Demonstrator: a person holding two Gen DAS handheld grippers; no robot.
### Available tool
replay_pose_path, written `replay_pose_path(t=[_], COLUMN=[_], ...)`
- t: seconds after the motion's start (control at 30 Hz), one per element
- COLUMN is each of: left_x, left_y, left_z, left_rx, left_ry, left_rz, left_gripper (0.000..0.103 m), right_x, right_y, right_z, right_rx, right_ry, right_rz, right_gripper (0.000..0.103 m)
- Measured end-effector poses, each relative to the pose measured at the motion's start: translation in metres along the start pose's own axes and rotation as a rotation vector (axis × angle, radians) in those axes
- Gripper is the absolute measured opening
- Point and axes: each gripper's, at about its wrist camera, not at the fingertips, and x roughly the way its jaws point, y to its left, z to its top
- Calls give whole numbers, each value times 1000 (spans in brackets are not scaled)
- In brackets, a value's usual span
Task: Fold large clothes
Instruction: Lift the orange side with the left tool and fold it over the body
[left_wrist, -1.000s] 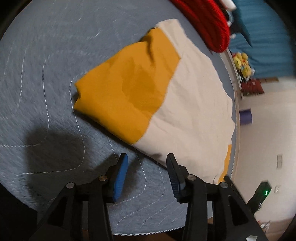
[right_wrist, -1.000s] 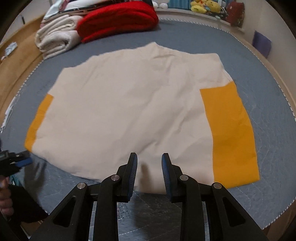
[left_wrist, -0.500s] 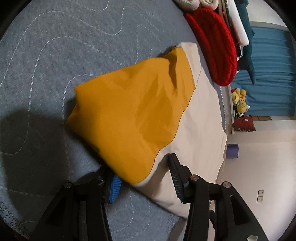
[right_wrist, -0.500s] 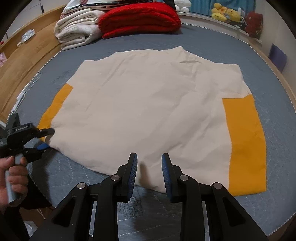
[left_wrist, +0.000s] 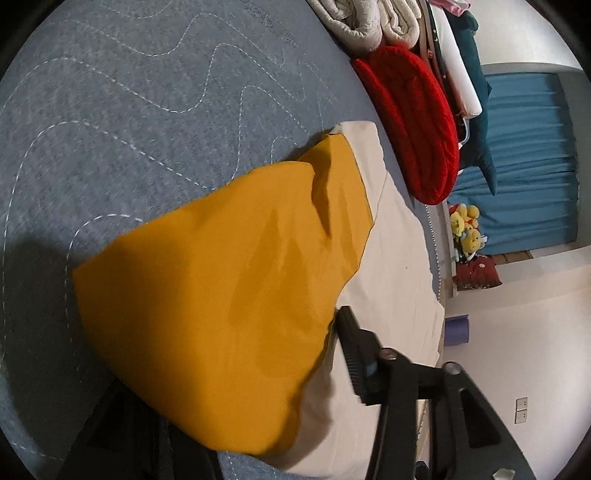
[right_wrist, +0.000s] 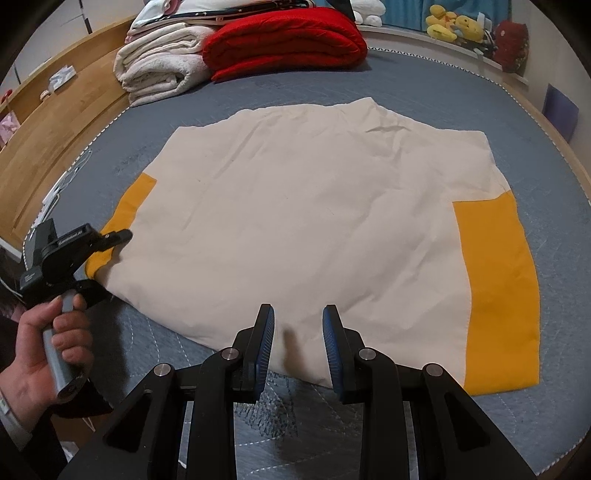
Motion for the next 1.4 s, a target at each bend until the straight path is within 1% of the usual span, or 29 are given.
replay_pose_path(t=[0.03,0.07,0.1,0.23,0.37,0.4,0.47,0.5,0.57,0.63,0.67,0.7,0.73,0.77,0.83,0.87,0.93,1.0,1.03,1.1,1.13,1.2,1.27,1.33,1.4], left_x=[0,-3,-6,-33,-78,-87,-111,-117,-126,-126,-124,-121,-118,-117,-118,-119,-116,-111,-107,-103,-102,-102,-104,-105,-105], left_y=[-1,-6,-11,-59,-103,-106,-113,-112,-106,-97,-89,-82,-76,-73,-81,-85,-92,-100,-103,-108,-109,-109,-110,-113,-120], left_z=[1,3,4,11,20,22,30,31,32,23,16,14,14,14,13,11,6,-1,-4,-8,-9,-10,-13,-15,-22], left_rx=[5,18,33,187,352,368,427,448,497,559,591,587,544,523,566,580,608,660,689,730,745,753,753,758,786], left_ry=[10,18,22,39,33,30,24,26,61,68,58,64,79,75,48,40,47,45,44,37,34,32,27,21,7], left_rz=[4,5,10,57,103,112,154,162,192,218,236,261,270,256,269,261,255,283,295,311,314,311,305,296,290], left_gripper=[24,17,14,12,12,12,12,12,12,12,12,12,12,12,12,12,12,12,12,12,12,12,12,12,12], right_x=[1,1,1,-4,-16,-20,-24,-26,-28,-29,-29,-26,-24,-18,-3,10,37,60,69,76,74,62,34,-12,-53], right_y=[0,0,1,7,12,13,15,19,29,44,54,63,70,79,90,94,94,90,88,89,90,89,83,63,45], right_z=[1,1,3,12,21,22,23,23,23,22,20,19,17,15,10,8,5,4,4,5,8,13,24,39,52], right_rx=[2,3,4,11,36,43,48,44,17,-30,-57,-79,-96,-125,-160,-164,-151,-120,-107,-122,-140,-160,-168,-152,-149], right_ry=[-1,-2,-4,-36,-95,-108,-124,-132,-138,-135,-129,-118,-105,-81,-30,14,100,157,177,178,172,127,34,-104,-213], right_rz=[2,4,7,37,78,89,112,133,175,219,248,278,298,304,279,262,205,181,177,168,163,147,108,89,54], right_gripper=[29,29,29,29,28,28,27,27,27,27,27,27,27,27,27,27,27,27,27,27,27,27,27,27,27])
